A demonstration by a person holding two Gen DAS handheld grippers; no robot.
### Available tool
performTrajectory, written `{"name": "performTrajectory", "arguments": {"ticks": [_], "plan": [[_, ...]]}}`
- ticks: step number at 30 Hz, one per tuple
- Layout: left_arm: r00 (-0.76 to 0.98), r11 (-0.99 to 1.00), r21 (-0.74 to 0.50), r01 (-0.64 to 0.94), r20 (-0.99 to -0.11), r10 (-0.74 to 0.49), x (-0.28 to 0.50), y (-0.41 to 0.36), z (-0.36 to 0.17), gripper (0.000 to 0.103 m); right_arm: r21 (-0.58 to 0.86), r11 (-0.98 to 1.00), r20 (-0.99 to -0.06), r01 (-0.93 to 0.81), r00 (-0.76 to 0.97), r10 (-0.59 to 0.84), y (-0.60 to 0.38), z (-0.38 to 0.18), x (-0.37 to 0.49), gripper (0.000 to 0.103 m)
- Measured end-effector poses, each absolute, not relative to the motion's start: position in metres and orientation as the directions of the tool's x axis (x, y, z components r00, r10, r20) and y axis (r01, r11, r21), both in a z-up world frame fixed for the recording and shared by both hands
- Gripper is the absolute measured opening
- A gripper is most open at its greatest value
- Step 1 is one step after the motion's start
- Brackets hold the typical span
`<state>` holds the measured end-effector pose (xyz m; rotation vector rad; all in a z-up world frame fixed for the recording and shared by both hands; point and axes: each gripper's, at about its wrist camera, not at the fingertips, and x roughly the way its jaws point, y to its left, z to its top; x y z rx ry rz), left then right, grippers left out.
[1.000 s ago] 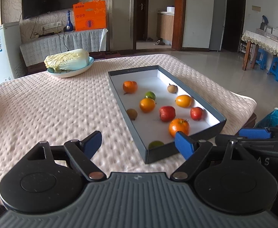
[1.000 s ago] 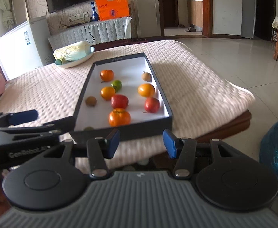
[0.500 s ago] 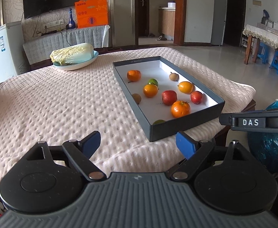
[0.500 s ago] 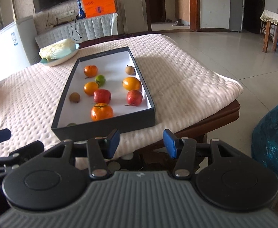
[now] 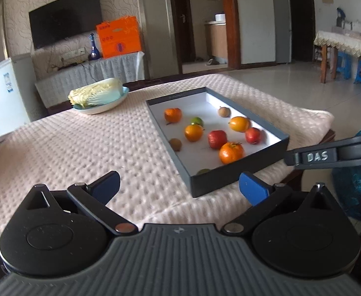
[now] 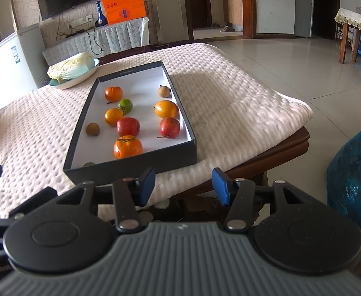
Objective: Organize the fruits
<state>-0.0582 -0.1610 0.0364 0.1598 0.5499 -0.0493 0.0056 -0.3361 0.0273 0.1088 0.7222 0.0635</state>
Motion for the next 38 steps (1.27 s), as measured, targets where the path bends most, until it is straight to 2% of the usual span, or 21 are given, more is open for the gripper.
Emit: {"name": "performTrajectory", "arguments": {"ticks": [5, 9, 14, 31, 38], "plan": [[0.871, 0.975, 0.211, 0.069, -0.489, 0.044, -0.061, -0.169, 0.035, 0.103, 0.136, 0.991, -0.649, -0.006, 0.755, 0.094, -0.340, 0.029, 0.005, 0.054], [0.856, 0.973, 0.196, 0.119, -0.517, -0.001, -0.065, -0.174, 0.035, 0.103, 0.144, 0.990, -0.648, -0.001, 0.756, 0.095, -0.341, 0.029, 0.005, 0.054], [0.803, 0.973, 0.153, 0.172, -0.594, -0.049, -0.073, -0.183, 0.023, 0.103, 0.140, 0.990, -0.656, -0.011, 0.748, 0.101, -0.339, 0.028, 0.006, 0.054], [0.785, 0.973, 0.126, 0.193, -0.615, -0.076, -0.074, -0.191, 0.015, 0.103, 0.124, 0.992, -0.666, -0.035, 0.738, 0.109, -0.335, 0.027, 0.006, 0.054], [0.795, 0.975, 0.100, 0.199, -0.598, -0.101, -0.076, -0.187, 0.018, 0.103, 0.124, 0.992, -0.667, -0.034, 0.737, 0.108, -0.335, 0.026, 0.006, 0.054]]}}
